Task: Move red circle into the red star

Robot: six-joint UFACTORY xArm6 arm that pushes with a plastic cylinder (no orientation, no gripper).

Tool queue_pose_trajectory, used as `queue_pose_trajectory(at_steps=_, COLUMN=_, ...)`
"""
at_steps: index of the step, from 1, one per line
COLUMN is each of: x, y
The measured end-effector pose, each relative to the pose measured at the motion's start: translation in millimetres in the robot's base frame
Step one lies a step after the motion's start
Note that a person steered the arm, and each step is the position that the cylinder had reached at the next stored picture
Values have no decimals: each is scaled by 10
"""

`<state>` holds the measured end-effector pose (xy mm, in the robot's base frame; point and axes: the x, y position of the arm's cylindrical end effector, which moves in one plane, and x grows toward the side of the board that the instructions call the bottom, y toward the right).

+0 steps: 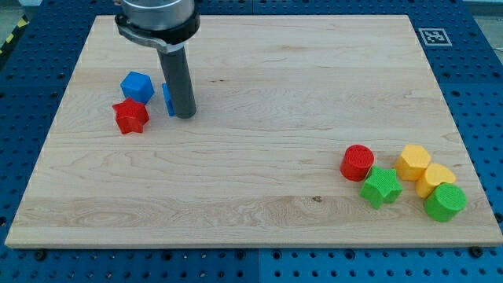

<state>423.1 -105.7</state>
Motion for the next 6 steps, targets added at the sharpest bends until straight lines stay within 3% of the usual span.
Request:
queue_pose_trajectory(at_steps=1, x=12, y=81)
queue_pose_trajectory(at_steps=4, x=378, y=2359)
queue_pose_trajectory(at_steps=5, x=743, y=2798)
queue_pose_trajectory(at_steps=6, x=763, y=2799)
